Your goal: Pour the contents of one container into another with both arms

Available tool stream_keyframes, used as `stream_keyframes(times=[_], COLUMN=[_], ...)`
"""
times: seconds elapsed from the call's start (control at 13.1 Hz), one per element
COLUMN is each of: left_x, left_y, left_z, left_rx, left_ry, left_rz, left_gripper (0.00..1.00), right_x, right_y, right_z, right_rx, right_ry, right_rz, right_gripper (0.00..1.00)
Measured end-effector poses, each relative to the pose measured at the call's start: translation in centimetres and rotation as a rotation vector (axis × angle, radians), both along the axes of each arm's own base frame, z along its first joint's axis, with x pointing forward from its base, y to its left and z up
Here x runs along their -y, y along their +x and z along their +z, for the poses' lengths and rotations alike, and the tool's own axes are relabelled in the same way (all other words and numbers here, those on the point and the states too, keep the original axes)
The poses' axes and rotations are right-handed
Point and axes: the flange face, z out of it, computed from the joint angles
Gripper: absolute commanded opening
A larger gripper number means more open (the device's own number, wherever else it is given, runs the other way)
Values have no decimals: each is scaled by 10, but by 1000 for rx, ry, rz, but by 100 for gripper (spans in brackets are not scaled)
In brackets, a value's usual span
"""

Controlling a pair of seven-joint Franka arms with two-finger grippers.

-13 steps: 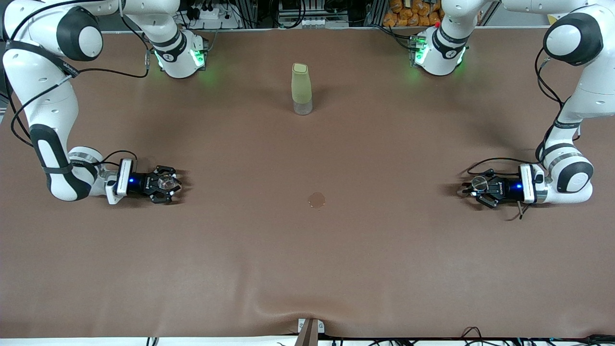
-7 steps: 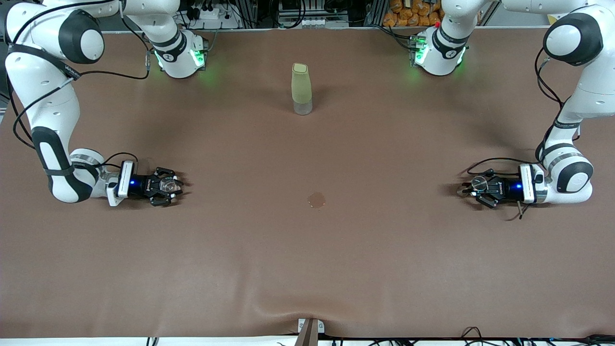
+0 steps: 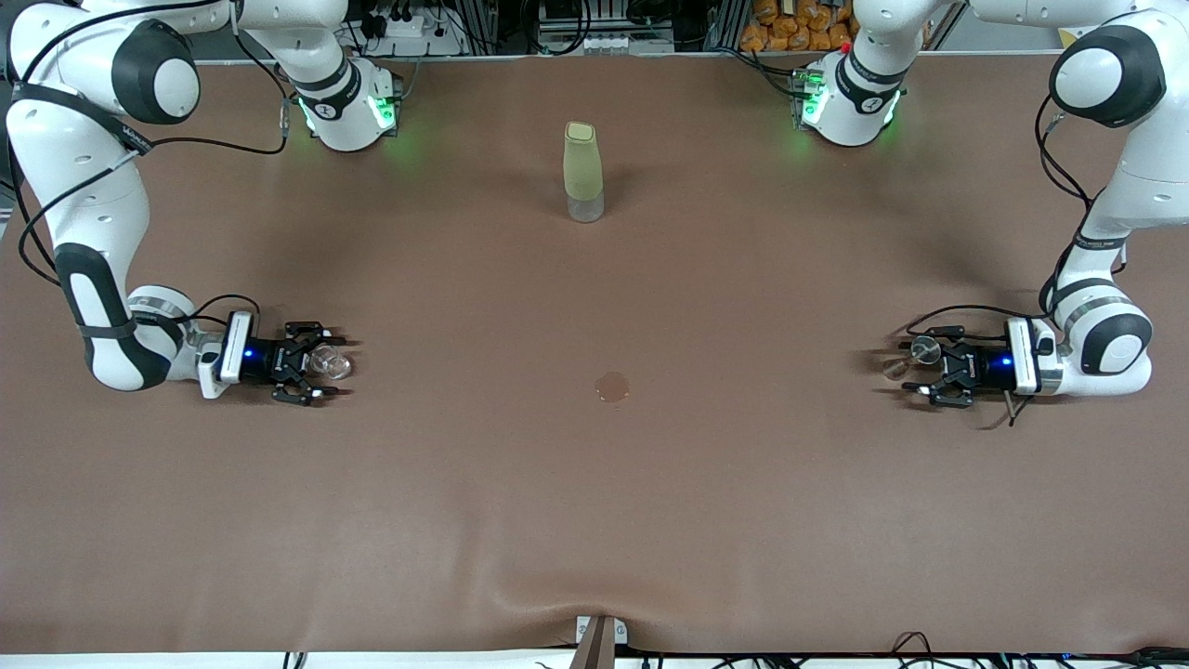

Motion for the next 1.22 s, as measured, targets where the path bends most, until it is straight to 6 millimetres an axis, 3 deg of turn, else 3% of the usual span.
stream_keyframes(times=[0.3, 0.46, 0.61, 0.76, 0.91, 1.07, 1.22], left_x=[-53, -93, -123, -138, -139, -119, -76], left_y=[1, 1, 1, 7, 21, 39, 57], left_z=[20, 50, 81, 117, 172, 245, 317], left_rx=[-29, -48, -69, -122, -230, -344, -426], left_ry=[156, 251, 323, 382, 448, 549, 690], left_rz=[-30, -27, -6, 45, 123, 192, 261], left_gripper=[100, 100, 100, 100, 100, 100, 100], right_x=[48, 67, 87, 106, 117, 120, 110], right_y=[-10, -15, -16, -10, -1, 4, 6], right_z=[4, 13, 38, 85, 152, 223, 291], right_rx=[-61, -207, -389, -564, -687, -792, -895], right_ry=[-86, -147, -228, -339, -438, -528, -616], right_rz=[-25, -15, -21, -50, -111, -203, -309], right_gripper=[100, 100, 100, 100, 100, 100, 100])
